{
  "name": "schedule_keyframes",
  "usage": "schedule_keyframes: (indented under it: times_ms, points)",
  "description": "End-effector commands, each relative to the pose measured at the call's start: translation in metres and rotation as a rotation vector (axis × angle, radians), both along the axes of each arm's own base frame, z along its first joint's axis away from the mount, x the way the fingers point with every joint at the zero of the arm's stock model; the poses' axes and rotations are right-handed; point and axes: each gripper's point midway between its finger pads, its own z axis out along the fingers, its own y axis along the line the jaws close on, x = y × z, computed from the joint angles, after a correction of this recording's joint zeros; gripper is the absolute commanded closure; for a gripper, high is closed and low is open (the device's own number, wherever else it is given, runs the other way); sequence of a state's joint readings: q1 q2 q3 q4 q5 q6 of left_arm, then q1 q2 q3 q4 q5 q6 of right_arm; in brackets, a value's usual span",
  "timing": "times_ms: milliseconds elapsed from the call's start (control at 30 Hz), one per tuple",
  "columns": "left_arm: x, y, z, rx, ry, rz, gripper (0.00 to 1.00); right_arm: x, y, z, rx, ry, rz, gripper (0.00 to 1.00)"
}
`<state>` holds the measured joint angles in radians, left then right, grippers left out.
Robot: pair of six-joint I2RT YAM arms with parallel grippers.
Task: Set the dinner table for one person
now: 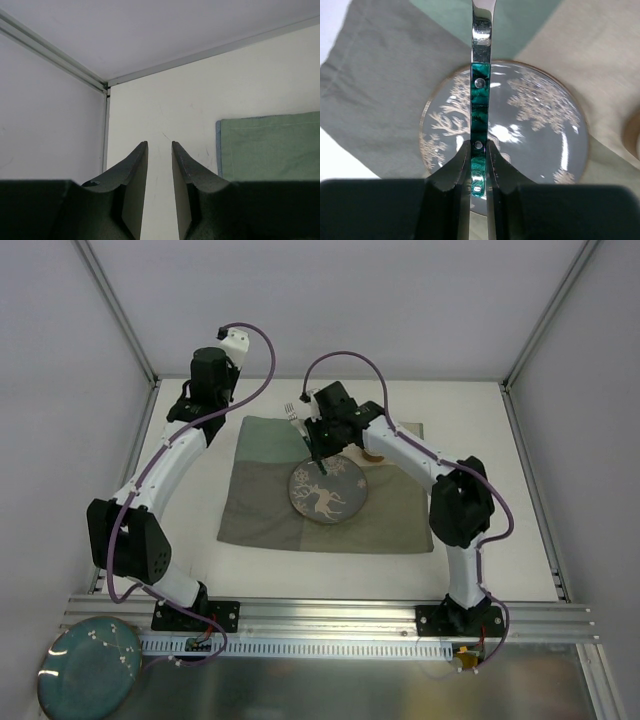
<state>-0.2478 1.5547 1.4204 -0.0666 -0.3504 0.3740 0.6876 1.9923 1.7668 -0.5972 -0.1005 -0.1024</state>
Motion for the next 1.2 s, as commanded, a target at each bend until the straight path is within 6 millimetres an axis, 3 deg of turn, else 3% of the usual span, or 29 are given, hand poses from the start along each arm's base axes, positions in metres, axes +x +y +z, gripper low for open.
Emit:
schedule_keyframes:
  times_ms: [0, 300, 633, 833, 1167]
  points:
    - [-0.01, 0.004, 0.03, -0.029, -0.083, 0.007, 0.74, -0.002, 0.032, 0.019, 0.059, -0.01, 0.029, 1.0]
    - [-0.015, 0.005, 0.034, -0.032, -0.096, 0.007, 0.74, -0.012, 0.086, 0.001, 0.09, 0.019, 0.1, 1.0]
    - [-0.019, 0.004, 0.029, -0.034, -0.089, -0.005, 0.74, -0.045, 0.134, -0.028, 0.108, 0.085, 0.181, 1.0]
    - [-0.025, 0.004, 0.03, -0.047, -0.095, -0.014, 0.74, -0.059, 0.149, -0.051, 0.094, 0.132, 0.188, 1.0]
    - [-0.036, 0.002, 0.026, -0.056, -0.089, -0.039, 0.74, -0.058, 0.144, -0.07, 0.054, 0.136, 0.186, 1.0]
